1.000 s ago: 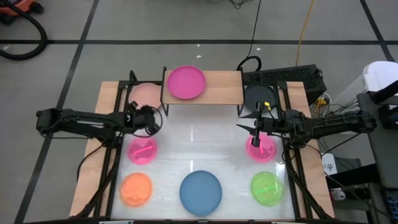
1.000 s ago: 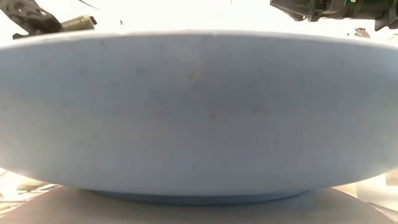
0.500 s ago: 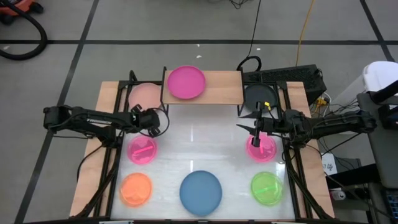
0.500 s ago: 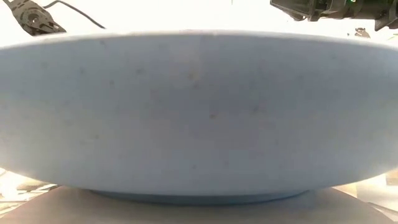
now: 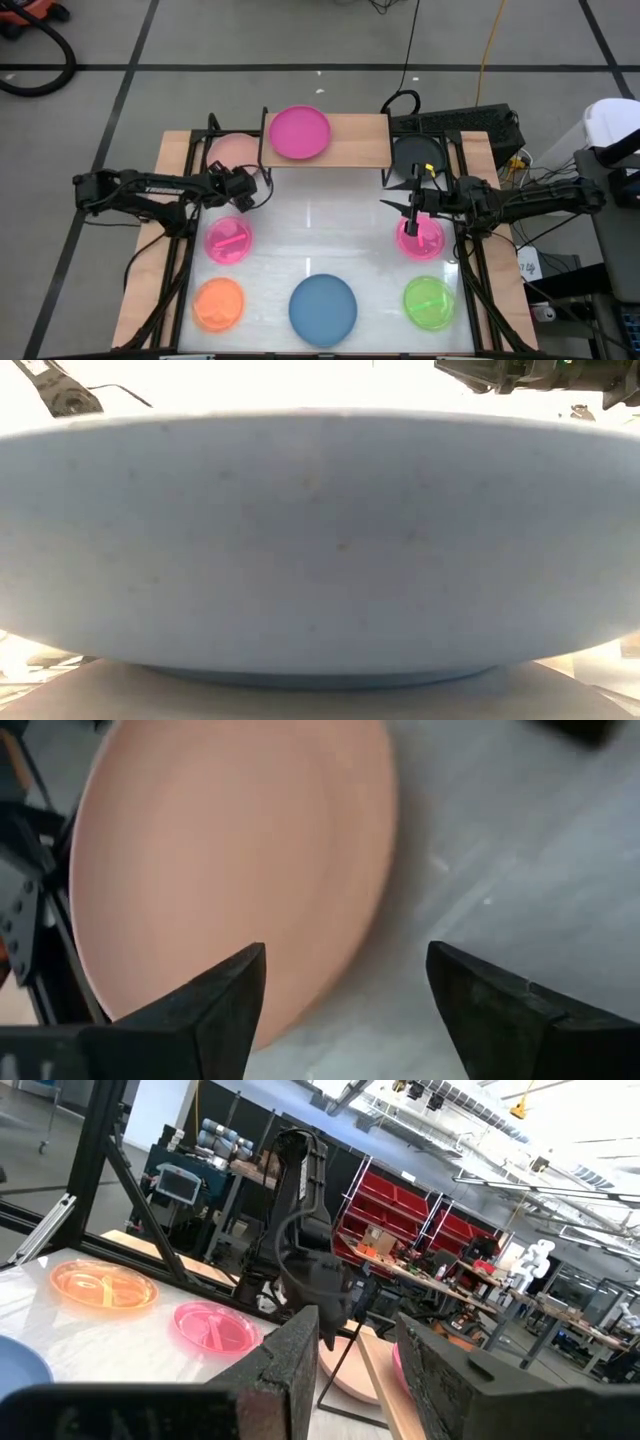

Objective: Place and stack plates onto a shelf
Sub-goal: Stack the brown plate on the large pink plate on the shelf, then stack the black plate on the brown plate on the shelf, then stack the blue plate on the black plate on the shelf

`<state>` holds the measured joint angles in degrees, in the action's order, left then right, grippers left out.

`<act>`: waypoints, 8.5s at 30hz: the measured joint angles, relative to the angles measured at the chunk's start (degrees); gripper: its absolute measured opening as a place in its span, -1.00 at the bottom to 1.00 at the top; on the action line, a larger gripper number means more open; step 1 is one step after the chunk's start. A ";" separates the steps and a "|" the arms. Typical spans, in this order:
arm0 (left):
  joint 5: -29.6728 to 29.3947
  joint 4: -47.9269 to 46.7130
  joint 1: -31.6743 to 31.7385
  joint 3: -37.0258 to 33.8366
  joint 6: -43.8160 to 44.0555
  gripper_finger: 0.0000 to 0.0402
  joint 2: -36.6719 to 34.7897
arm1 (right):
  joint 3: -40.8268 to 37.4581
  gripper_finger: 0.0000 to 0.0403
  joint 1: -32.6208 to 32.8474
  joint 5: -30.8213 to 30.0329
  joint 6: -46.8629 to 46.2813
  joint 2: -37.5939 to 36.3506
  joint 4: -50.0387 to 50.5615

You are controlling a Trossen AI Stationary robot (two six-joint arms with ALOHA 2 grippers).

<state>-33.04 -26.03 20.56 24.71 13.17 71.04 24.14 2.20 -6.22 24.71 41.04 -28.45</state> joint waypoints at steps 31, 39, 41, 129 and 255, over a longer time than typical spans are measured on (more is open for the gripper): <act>-15.41 -16.74 2.19 16.86 6.96 -0.91 -6.32 | 0.00 -0.41 0.00 0.02 -4.89 0.00 -1.33; -13.26 -6.63 -1.63 36.00 -20.20 -0.91 -8.72 | 0.00 -0.41 0.00 0.02 -5.62 0.02 -1.33; -13.12 -4.98 -4.46 41.89 -27.94 -0.92 -4.27 | 0.00 -0.41 0.00 0.02 -5.16 0.00 -1.37; 4.55 83.35 -21.43 -0.87 -25.80 -0.27 -7.40 | 24.15 -0.41 -9.20 -19.17 -21.92 11.21 51.66; 1.20 79.84 -22.53 -0.81 -27.88 -0.27 -11.18 | 57.96 -0.32 -13.70 -11.74 9.18 55.00 26.23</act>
<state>-31.83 53.80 -1.98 23.90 -14.71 59.86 82.11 -11.50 -17.96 33.89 96.04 -2.21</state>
